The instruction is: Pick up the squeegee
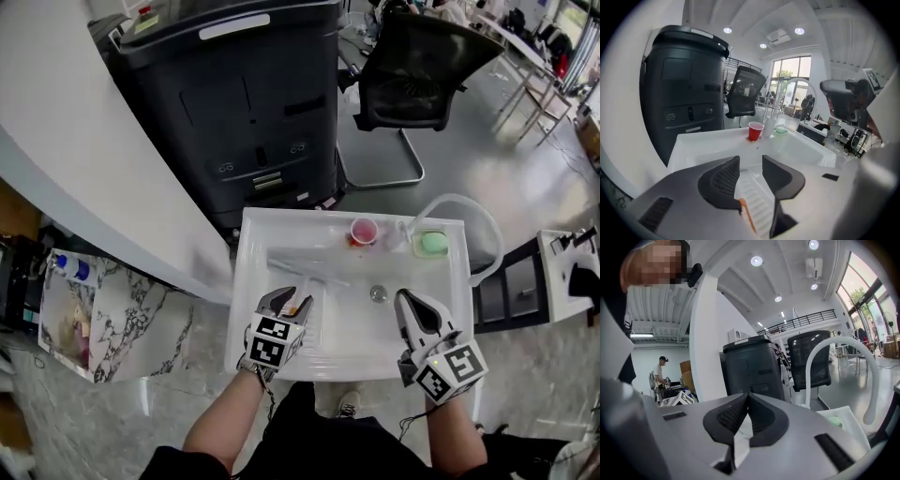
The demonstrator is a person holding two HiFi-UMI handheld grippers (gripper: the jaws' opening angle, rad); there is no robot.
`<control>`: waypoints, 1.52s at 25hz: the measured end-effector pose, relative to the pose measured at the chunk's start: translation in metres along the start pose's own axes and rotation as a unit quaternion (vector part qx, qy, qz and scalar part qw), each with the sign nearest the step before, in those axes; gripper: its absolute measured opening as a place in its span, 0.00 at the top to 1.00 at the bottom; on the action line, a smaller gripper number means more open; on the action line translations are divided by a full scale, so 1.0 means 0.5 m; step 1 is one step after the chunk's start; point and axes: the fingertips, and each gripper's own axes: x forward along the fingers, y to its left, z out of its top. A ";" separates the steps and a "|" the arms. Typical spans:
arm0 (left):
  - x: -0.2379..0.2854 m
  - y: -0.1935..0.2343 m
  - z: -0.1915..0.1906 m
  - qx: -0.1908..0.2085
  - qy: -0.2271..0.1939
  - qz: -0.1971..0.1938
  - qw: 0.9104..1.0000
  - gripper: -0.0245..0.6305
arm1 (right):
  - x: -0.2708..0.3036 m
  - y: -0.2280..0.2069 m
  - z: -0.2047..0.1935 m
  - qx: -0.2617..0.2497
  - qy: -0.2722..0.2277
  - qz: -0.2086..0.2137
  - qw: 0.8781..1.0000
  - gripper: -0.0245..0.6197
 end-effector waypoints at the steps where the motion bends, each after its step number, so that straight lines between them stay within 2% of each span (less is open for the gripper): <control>1: 0.019 0.007 -0.013 0.000 0.014 -0.004 1.000 0.71 | 0.011 -0.002 -0.007 0.002 0.006 -0.002 1.000 0.94; 11: 0.163 0.070 -0.123 0.009 0.121 -0.004 0.993 0.68 | 0.071 -0.050 -0.072 0.031 0.043 -0.029 0.998 0.94; 22: 0.238 0.080 -0.183 0.019 0.196 0.000 0.980 0.67 | 0.087 -0.104 -0.108 0.057 0.055 -0.046 0.996 0.94; 25: 0.240 0.081 -0.190 0.020 0.203 0.008 0.979 0.68 | 0.083 -0.109 -0.111 0.062 0.054 -0.046 0.996 0.94; 30: 0.241 0.085 -0.193 0.024 0.203 0.020 0.979 0.75 | 0.076 -0.109 -0.121 0.068 0.055 -0.044 0.995 0.94; 32: 0.241 0.083 -0.196 0.017 0.204 0.021 0.979 0.79 | 0.072 -0.106 -0.121 0.068 0.055 -0.042 0.995 0.94; 38: 0.227 0.079 -0.197 -0.001 0.197 0.025 0.980 0.84 | 0.052 -0.100 -0.109 0.063 0.052 -0.044 0.996 0.94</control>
